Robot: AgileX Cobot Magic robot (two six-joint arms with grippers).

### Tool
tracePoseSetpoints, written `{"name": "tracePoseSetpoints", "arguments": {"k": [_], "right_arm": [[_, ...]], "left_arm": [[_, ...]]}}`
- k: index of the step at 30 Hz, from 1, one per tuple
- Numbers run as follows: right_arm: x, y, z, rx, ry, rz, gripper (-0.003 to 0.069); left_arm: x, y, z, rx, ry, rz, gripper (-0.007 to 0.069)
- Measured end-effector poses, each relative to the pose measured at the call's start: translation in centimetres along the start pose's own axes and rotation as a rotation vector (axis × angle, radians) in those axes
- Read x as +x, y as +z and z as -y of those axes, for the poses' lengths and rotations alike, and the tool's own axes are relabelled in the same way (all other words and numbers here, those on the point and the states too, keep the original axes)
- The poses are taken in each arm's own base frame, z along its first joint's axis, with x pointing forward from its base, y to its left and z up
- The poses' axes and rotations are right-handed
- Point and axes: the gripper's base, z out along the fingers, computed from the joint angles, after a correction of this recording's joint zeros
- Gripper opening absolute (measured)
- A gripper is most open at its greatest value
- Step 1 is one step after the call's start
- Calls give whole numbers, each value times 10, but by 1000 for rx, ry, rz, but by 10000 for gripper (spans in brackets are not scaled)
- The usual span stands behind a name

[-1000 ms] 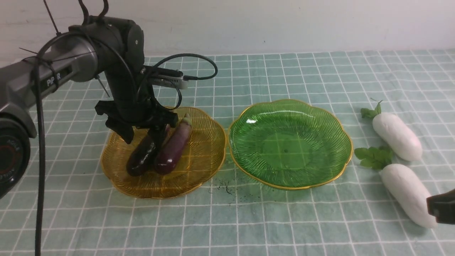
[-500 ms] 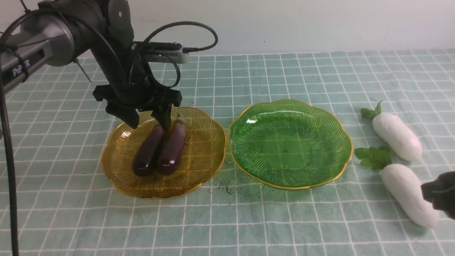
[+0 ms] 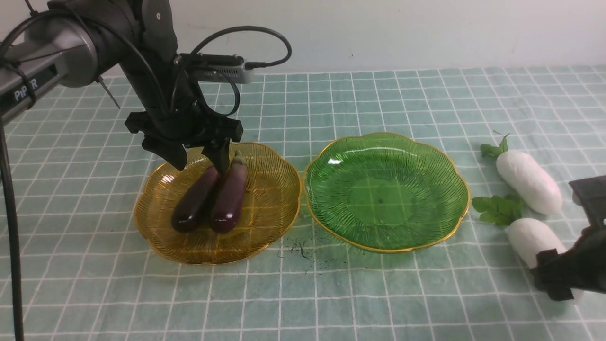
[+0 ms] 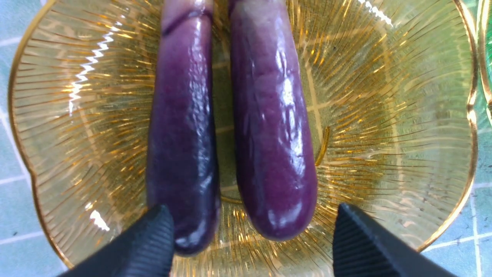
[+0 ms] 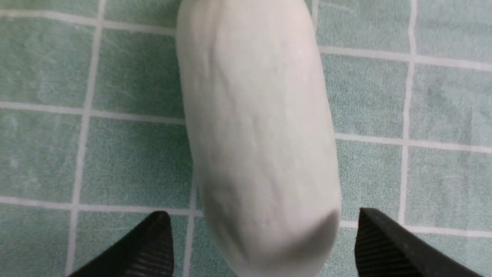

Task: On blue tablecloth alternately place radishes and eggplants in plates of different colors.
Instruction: 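Place the white radish on the plate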

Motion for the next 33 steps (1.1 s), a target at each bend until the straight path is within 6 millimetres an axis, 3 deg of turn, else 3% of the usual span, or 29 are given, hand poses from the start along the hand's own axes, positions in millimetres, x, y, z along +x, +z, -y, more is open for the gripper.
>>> {"name": "tracePoseSetpoints", "arguments": {"k": [3,8,12,19,27,30,33], "right_arm": [[3,13,-1,-5,3,-48,583],[4,16,-2,-5,1,-61,559],[5,16,-2,-4,2,-68,430],[1,13,0,1,15,-97,426],[-36,-19,9,30,53,-214,426],[-48,-28,9,19,80,-212,426],[-74,-45,2,-88,160,-137,426]], "left_arm": [[0,0,0,0,1,0,500],[0,0,0,1,3,0,500],[0,0,0,1,3,0,500],[0,0,0,1,3,0,500],[0,0,0,2,3,0,500],[0,0,0,2,3,0,500],[0,0,0,2,3,0,500]]}}
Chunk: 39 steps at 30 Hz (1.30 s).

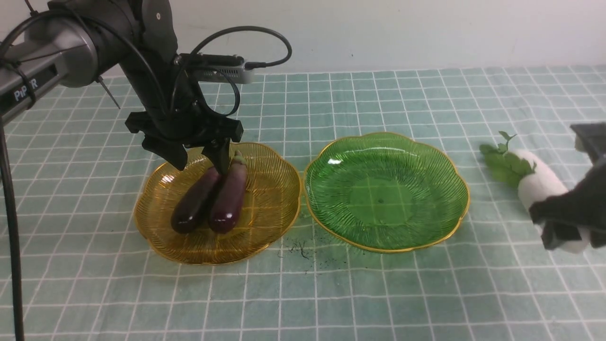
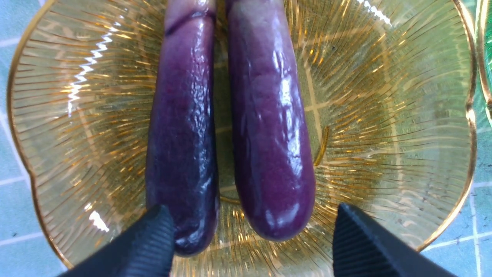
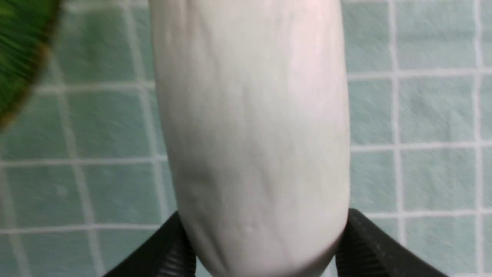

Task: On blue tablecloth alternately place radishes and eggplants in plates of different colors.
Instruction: 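Place the white radish on the plate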

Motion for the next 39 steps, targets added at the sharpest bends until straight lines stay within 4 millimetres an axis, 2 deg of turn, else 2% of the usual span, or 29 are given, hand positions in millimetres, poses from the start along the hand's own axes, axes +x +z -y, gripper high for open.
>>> {"name": "tracePoseSetpoints", "arguments": {"k": [2,7,10,14,20,22,31,37,39], "right_arm": [[-6,-5,-8,-51,-12,31,426],[-18,-9,-59,-242,-248,199,426],[-22,2,-86,-305,-302,265,426],[-25,23,-98,-310,-327,266,426],[-25,57,-101,-302,-321,187,426],[-24,62,-102,-304,-314,175,437],[-35,57,-102,-288,-290,282,608],[-53,44,-89,-267,-281,334,590],[-62,40,-72,-245,-239,350,573]], "left_arm": [[0,0,0,0,0,0,500],[0,0,0,0,-1,0,500],[0,0,0,0,-2,0,500],[0,0,0,0,-2,0,500],[0,1,0,0,-2,-2,500],[0,1,0,0,-2,-3,500],[0,1,0,0,-1,-3,500],[0,1,0,0,-1,-3,500],[0,1,0,0,-1,-3,500]]}}
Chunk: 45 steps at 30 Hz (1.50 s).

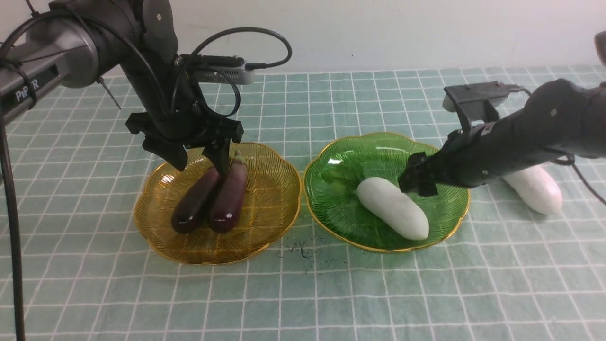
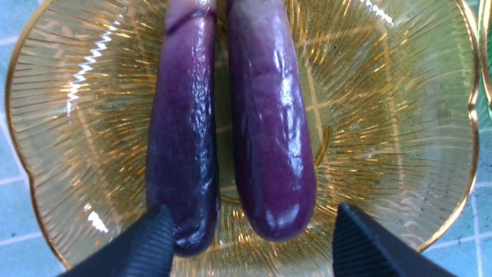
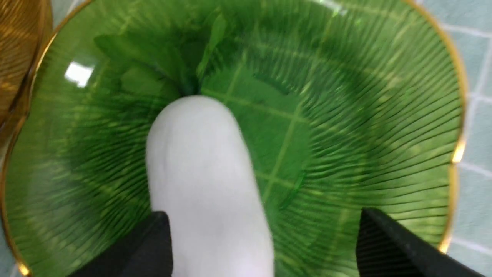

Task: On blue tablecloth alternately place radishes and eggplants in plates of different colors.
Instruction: 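Place the white radish on the plate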

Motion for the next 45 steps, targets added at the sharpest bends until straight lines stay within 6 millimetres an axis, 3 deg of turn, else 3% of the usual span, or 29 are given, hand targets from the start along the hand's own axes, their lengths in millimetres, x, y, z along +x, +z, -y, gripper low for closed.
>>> {"name": "tracePoseSetpoints", "arguments": {"k": [6,12,17,25,33,41,45], "right_arm": [[-3,-10,54,109,68,31,538],[13,-2,109,205,151,-7,537],[22,3,132,250,181,-13,537],[37,30,141,251,197,-68,539],[42,40,144,249,196,-95,512],[9,17,138,174,194,-139,488],[-22,-20,119,11,223,-240,488]], "left_arm": [[0,0,0,0,1,-1,500],[0,0,0,0,1,-1,500],[0,0,0,0,1,-1,500],[0,0,0,0,1,-1,500],[0,0,0,0,1,-1,500],[0,0,0,0,1,-1,500],[0,0,0,0,1,-1,500]]}}
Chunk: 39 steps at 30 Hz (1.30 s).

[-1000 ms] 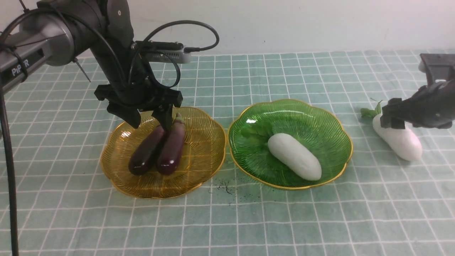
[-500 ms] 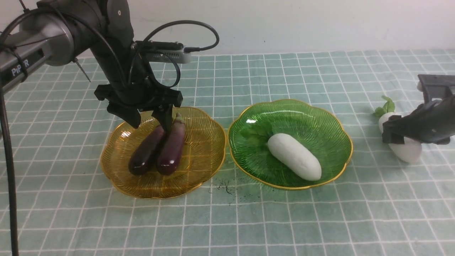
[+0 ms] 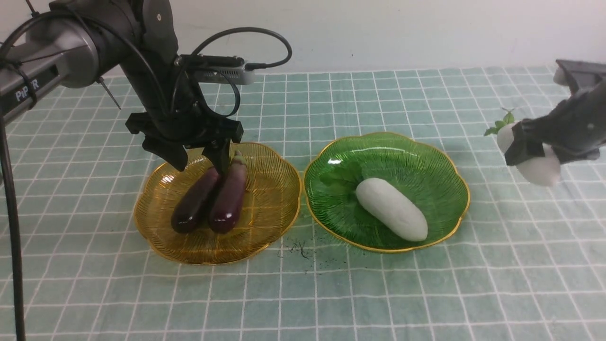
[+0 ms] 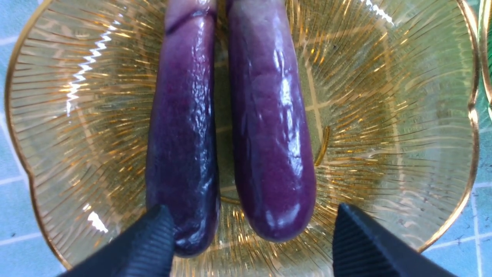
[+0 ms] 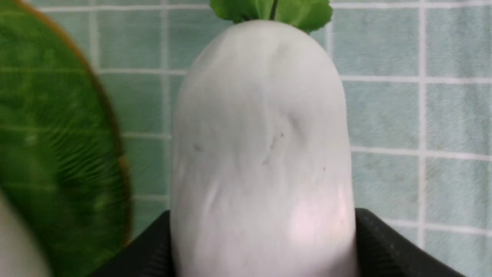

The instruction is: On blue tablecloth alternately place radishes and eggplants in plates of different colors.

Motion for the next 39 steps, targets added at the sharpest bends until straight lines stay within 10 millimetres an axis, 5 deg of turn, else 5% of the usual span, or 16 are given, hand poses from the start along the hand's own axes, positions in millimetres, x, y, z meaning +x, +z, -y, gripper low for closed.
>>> {"name": "tracePoseSetpoints", "arguments": {"k": [3,7,19,25,30,35,39], "right_arm": [[-9,-19,-18,-141,25,-5,488],[-12,-18,-39,-243,3,2,488],[5,48,-112,-151,-272,-186,491],[1,53,-113,-86,-239,-157,664],[-9,37,-112,-23,-187,-172,689],[-14,20,-108,66,-162,-137,652],[-10,-5,-108,91,-157,-100,517]], "left_arm": [[0,0,0,0,0,0,500],[0,0,0,0,0,0,500],[0,0,1,13,-5,0,500],[0,0,4,47,-17,0,500],[0,0,4,49,-17,-1,500],[0,0,4,49,-17,-1,500],[0,0,4,49,-17,-1,500]]}}
